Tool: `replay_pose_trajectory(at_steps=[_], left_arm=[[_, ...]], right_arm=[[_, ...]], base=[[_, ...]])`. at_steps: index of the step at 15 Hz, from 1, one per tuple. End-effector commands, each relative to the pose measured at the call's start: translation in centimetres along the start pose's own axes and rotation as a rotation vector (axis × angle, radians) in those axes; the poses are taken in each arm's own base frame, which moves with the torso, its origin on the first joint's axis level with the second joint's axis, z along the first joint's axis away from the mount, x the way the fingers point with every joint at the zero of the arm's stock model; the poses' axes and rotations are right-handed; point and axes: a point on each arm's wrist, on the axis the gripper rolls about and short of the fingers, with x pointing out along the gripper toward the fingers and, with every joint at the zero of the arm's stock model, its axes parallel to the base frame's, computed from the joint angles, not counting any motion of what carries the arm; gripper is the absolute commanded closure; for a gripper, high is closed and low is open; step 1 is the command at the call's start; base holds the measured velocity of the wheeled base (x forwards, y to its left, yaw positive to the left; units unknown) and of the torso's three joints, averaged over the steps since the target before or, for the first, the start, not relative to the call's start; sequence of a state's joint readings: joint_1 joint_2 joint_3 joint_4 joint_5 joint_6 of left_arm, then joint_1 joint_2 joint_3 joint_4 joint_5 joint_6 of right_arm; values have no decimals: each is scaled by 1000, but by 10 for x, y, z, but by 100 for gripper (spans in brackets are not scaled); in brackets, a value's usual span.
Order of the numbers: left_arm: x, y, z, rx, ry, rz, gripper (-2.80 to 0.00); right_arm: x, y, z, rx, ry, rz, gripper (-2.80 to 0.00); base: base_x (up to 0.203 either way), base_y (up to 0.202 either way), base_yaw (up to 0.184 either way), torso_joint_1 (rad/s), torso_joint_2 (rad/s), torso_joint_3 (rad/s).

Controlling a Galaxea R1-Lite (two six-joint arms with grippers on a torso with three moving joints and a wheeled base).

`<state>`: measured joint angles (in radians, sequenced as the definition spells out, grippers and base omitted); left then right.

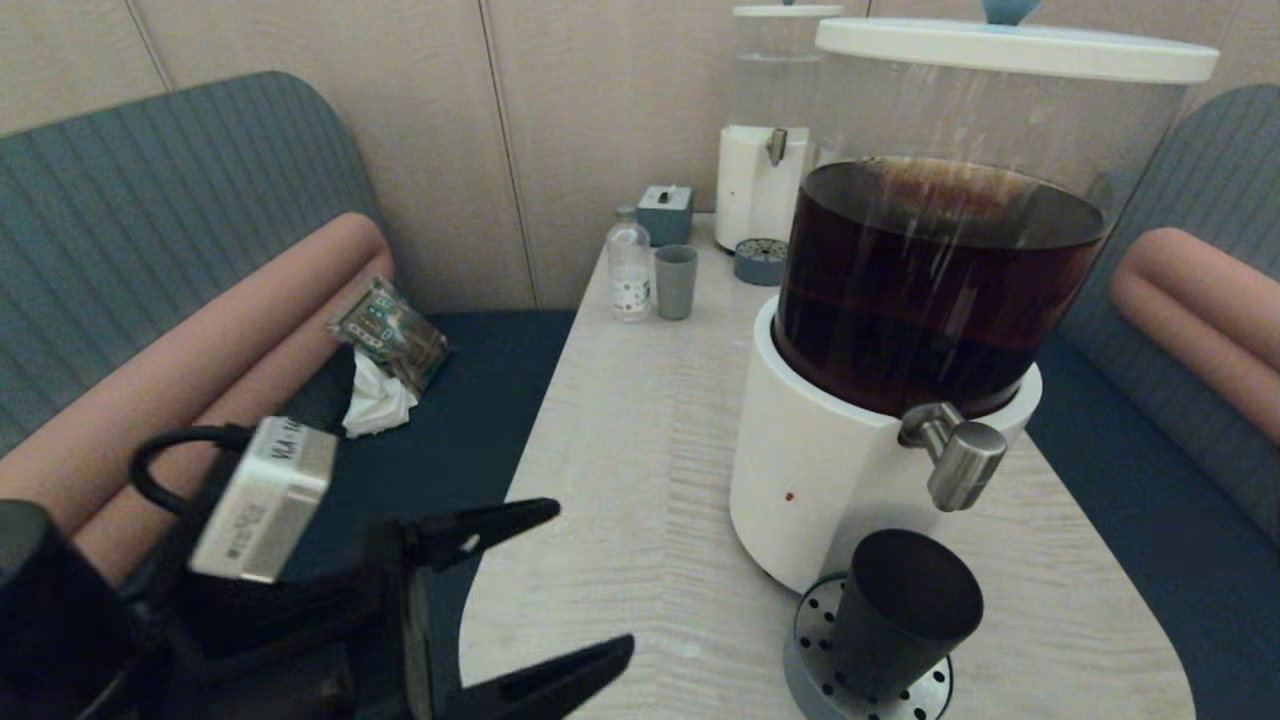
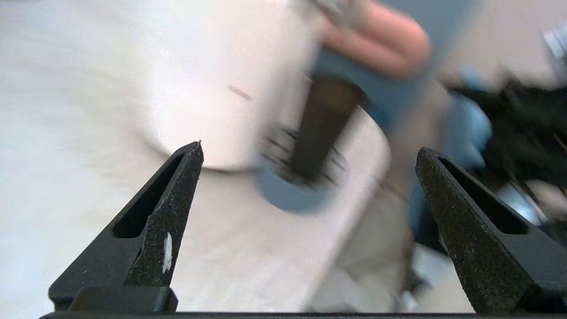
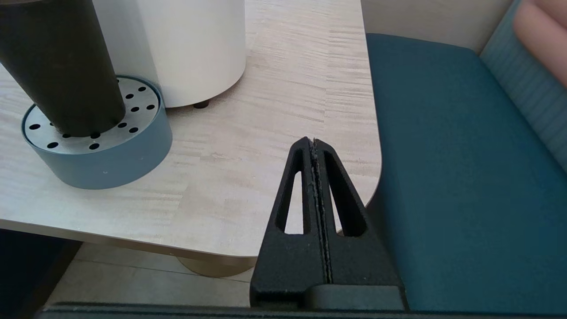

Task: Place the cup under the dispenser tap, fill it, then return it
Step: Turn on the faucet

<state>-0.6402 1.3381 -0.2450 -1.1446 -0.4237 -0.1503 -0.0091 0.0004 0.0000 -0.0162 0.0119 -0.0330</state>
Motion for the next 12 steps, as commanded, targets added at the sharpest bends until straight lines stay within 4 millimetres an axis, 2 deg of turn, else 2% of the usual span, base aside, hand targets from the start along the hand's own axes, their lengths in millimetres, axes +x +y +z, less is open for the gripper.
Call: replay_pose_trajectory(at_steps=[1, 4, 8, 9, 10, 12], left_arm=[[-25, -4, 19, 40, -116, 65, -280], [-45, -1, 20, 65, -158, 164, -280], [-72, 0, 37, 134, -292, 342, -280], [-77, 2, 38, 148, -311, 381, -252], [-83, 2, 38, 159, -324, 421, 0], [-93, 3, 43, 193, -362, 500, 0]], right_arm=[[0, 0, -2, 0, 3, 0, 0], [0, 0, -2, -2, 3, 0, 0], [0, 0, -2, -2, 3, 0, 0], [0, 0, -2, -2, 3, 1, 0], [0, 0, -2, -2, 3, 2, 0], [0, 0, -2, -2, 3, 0, 0]], base=[[0, 0, 0, 0, 0, 0], [0, 0, 0, 0, 0, 0], [0, 0, 0, 0, 0, 0], [0, 0, 0, 0, 0, 0], [0, 0, 0, 0, 0, 0], [0, 0, 0, 0, 0, 0]])
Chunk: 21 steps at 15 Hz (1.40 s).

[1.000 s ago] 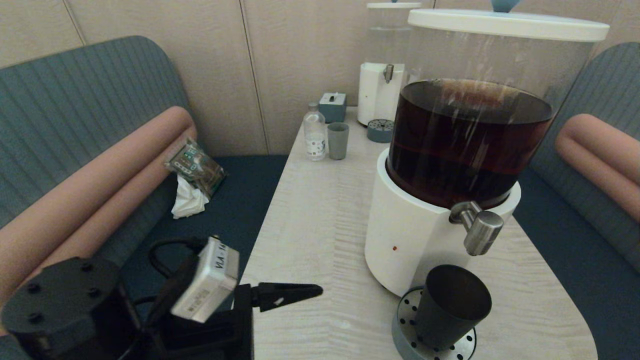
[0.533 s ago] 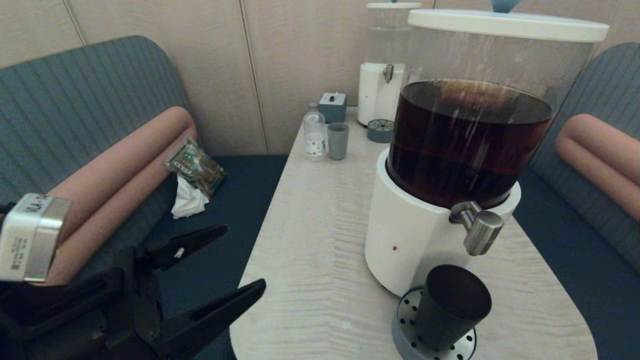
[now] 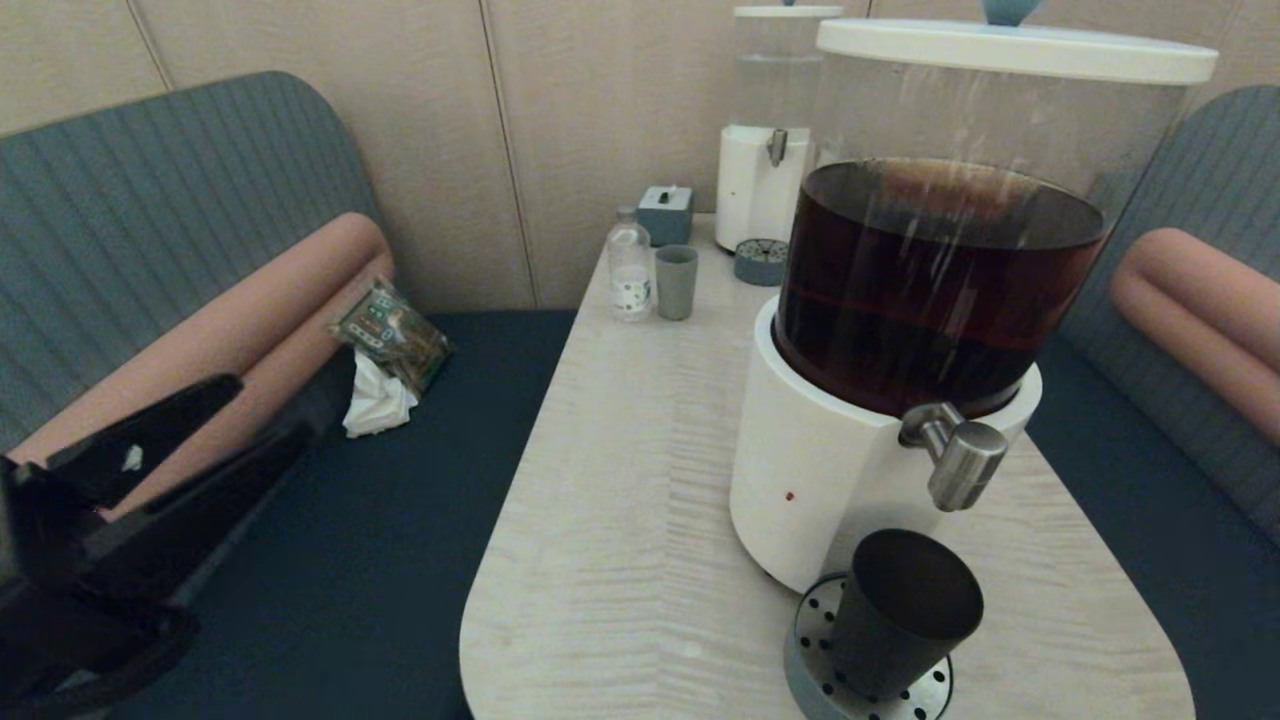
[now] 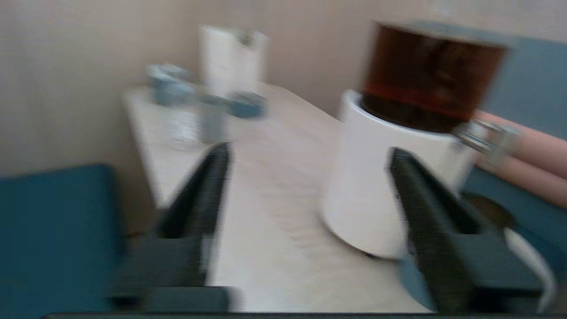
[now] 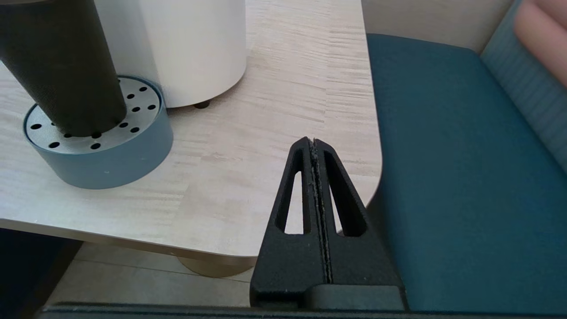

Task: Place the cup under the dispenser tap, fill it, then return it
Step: Turn on the faucet

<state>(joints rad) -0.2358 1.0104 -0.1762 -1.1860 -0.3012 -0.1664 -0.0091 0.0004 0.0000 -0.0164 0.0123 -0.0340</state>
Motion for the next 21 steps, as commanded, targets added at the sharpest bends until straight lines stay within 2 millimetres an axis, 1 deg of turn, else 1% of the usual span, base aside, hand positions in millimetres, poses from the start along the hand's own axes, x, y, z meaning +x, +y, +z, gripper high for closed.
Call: replay_pose_trajectory(at_steps=[1, 3, 5, 8, 10, 12, 14, 15, 19, 21], left_arm=[[-7, 4, 15, 53, -77, 75, 0], [-10, 8, 34, 113, -163, 137, 0], [-19, 1, 59, 183, -269, 129, 0], [-43, -20, 95, 290, -447, 114, 0], [-63, -40, 119, 357, -581, 91, 0], [-89, -61, 136, 416, -706, 65, 0], [-115, -80, 143, 461, -801, 41, 0], [-126, -87, 143, 475, -828, 32, 0], [-165, -108, 132, 487, -850, 18, 0], [-179, -113, 129, 489, -871, 1, 0]], right_arm=[[0, 0, -2, 2, 4, 1, 0], [0, 0, -2, -1, 4, 1, 0], [0, 0, -2, 1, 4, 1, 0], [0, 0, -2, -1, 4, 1, 0], [0, 0, -2, 0, 4, 0, 0], [0, 0, -2, 1, 4, 1, 0], [0, 0, -2, -1, 4, 0, 0], [0, 0, -2, -1, 4, 2, 0], [0, 0, -2, 0, 4, 2, 0], [0, 0, -2, -1, 4, 0, 0]], base=[[0, 0, 0, 0, 0, 0], [0, 0, 0, 0, 0, 0], [0, 0, 0, 0, 0, 0], [0, 0, 0, 0, 0, 0], [0, 0, 0, 0, 0, 0], [0, 0, 0, 0, 0, 0], [0, 0, 0, 0, 0, 0], [0, 0, 0, 0, 0, 0], [0, 0, 0, 0, 0, 0], [0, 0, 0, 0, 0, 0]])
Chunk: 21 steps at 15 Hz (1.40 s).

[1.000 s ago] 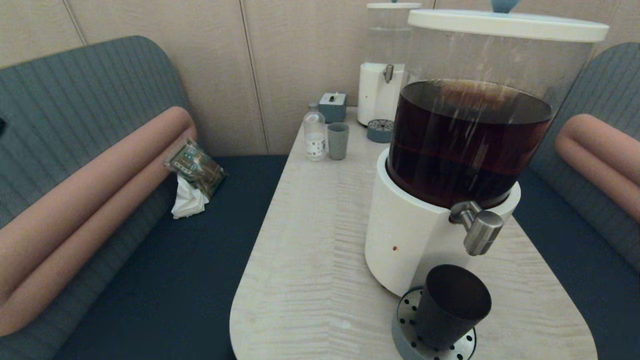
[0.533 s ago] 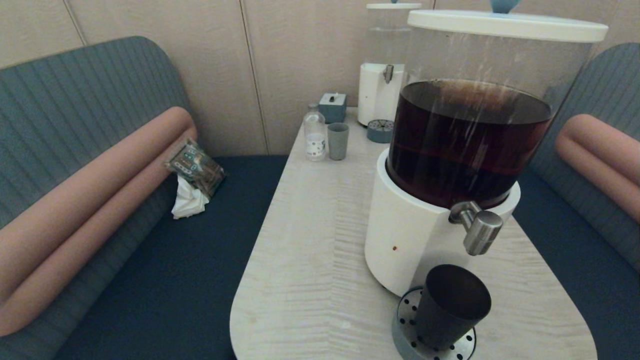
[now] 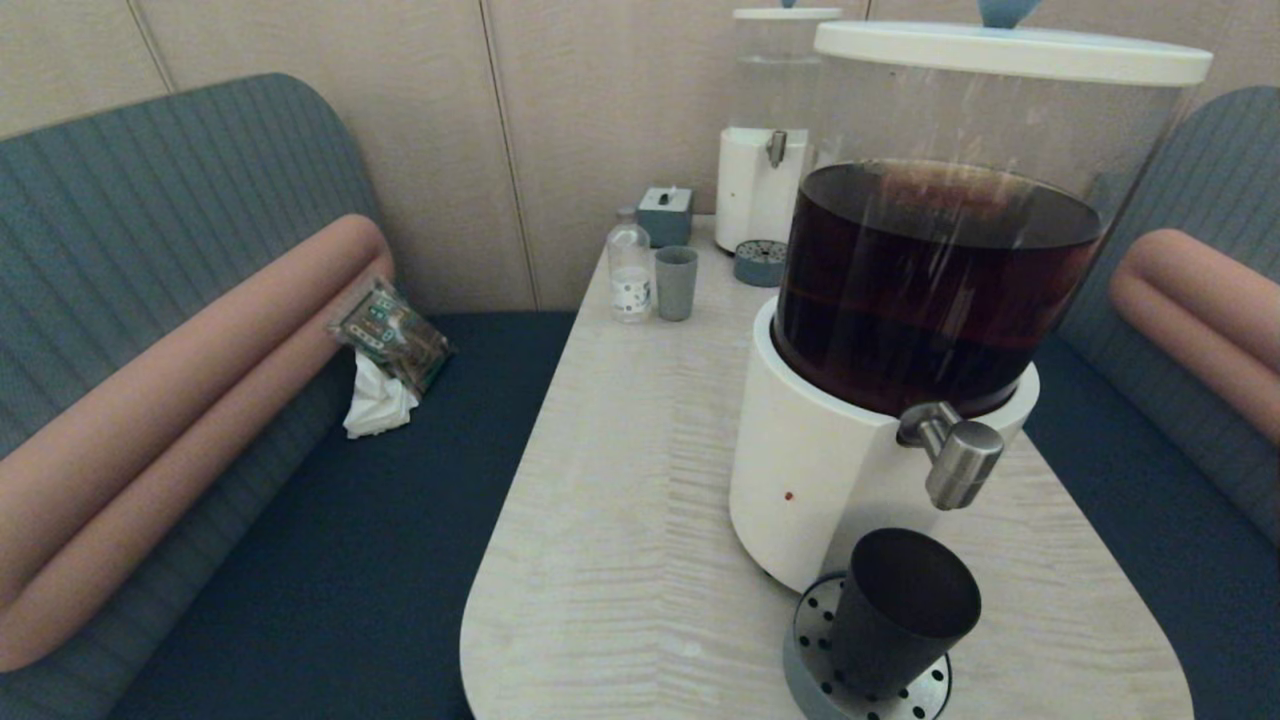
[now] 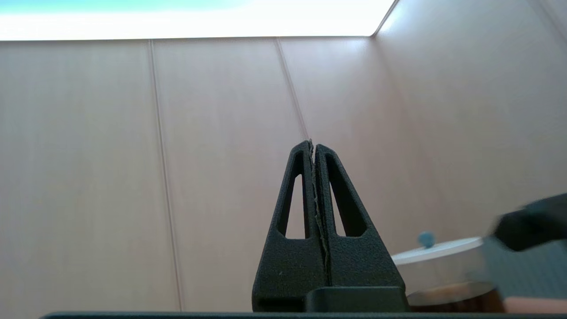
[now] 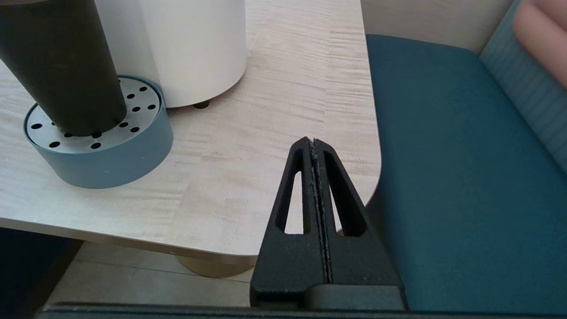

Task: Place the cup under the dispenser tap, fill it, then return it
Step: Turn on the faucet

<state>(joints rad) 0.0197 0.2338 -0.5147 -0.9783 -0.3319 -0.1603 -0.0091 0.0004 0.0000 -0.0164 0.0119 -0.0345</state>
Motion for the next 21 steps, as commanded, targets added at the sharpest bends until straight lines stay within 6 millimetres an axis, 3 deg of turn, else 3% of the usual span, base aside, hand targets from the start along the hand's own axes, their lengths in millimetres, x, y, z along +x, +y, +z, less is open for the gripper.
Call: replay_pose_trajectory(at_steps=[1, 3, 5, 7, 9, 11, 17, 21], left_arm=[[-21, -8, 15, 8, -44, -13, 0], [-42, -14, 16, 2, 5, -7, 0], [-53, -15, -1, 35, 104, 8, 0], [-67, -15, -37, 24, 214, 20, 0], [-94, -17, -87, -10, 398, 51, 0], [-115, -19, -116, -16, 553, 108, 0], [-151, -22, -150, 26, 1058, 195, 0], [-160, -23, -155, 72, 1173, 249, 0]], right_arm=[[0, 0, -2, -1, 4, 0, 0], [0, 0, -2, 2, 5, 1, 0], [0, 0, -2, -1, 4, 0, 0], [0, 0, -2, 1, 4, 0, 0], [0, 0, -2, -1, 4, 0, 0], [0, 0, -2, 2, 4, 0, 0], [0, 0, -2, 1, 4, 0, 0], [0, 0, -2, -1, 4, 1, 0]], base=[[0, 0, 0, 0, 0, 0], [0, 0, 0, 0, 0, 0], [0, 0, 0, 0, 0, 0], [0, 0, 0, 0, 0, 0], [0, 0, 0, 0, 0, 0], [0, 0, 0, 0, 0, 0], [0, 0, 0, 0, 0, 0], [0, 0, 0, 0, 0, 0]])
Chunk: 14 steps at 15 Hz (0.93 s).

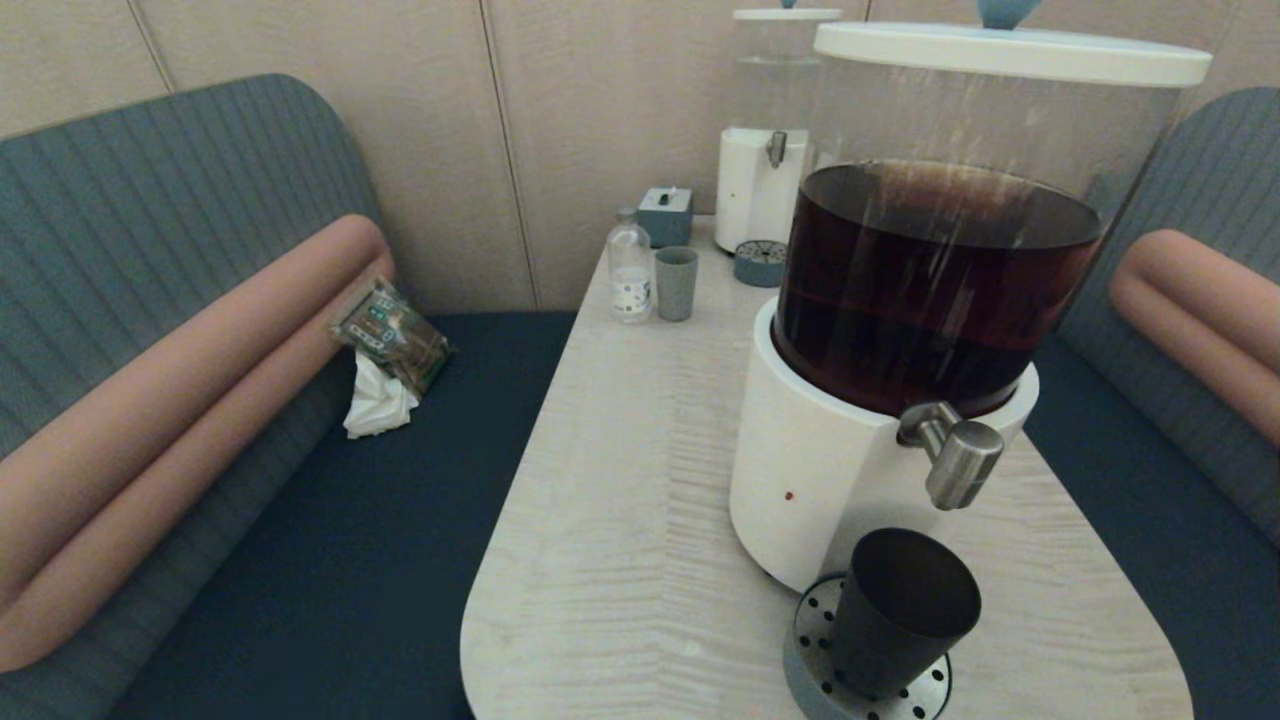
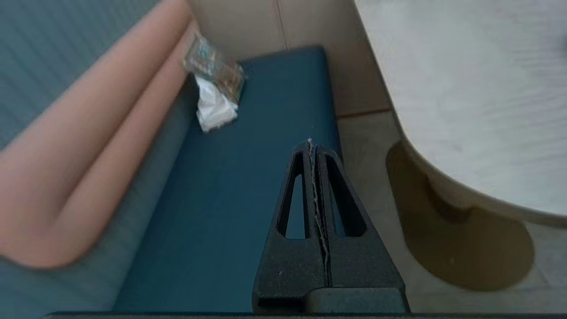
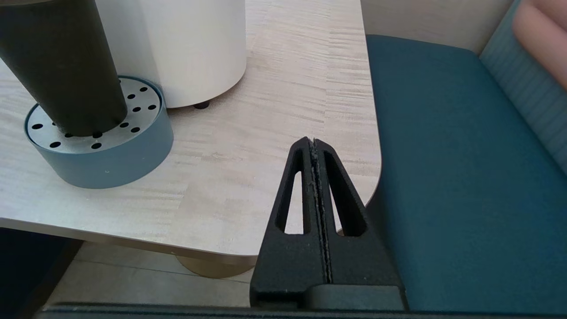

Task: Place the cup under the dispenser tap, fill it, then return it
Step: Turn on the faucet

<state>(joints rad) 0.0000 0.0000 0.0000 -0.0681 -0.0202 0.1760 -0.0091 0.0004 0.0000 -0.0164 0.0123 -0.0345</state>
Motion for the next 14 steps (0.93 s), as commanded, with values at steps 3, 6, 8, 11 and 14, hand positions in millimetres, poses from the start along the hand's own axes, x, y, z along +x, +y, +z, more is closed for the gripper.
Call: replay_pose_trajectory(at_steps=[3, 6, 8, 11, 14], left_arm=[[0, 0, 0, -10, 0, -4, 0], [0, 0, -1, -61, 12, -9, 0], [-2, -1, -6, -138, 110, -14, 0], [-3, -1, -5, -156, 123, -12, 0], [-3, -1, -6, -161, 115, -9, 0]], right_arm=[[0, 0, -2, 1, 4, 0, 0], [0, 0, -2, 0, 5, 1, 0], [0, 0, -2, 2, 4, 0, 0], [0, 0, -2, 2, 4, 0, 0], [0, 0, -2, -1, 4, 0, 0]], base=[[0, 0, 0, 0, 0, 0], [0, 0, 0, 0, 0, 0], [0, 0, 0, 0, 0, 0], [0, 0, 0, 0, 0, 0], [0, 0, 0, 0, 0, 0]])
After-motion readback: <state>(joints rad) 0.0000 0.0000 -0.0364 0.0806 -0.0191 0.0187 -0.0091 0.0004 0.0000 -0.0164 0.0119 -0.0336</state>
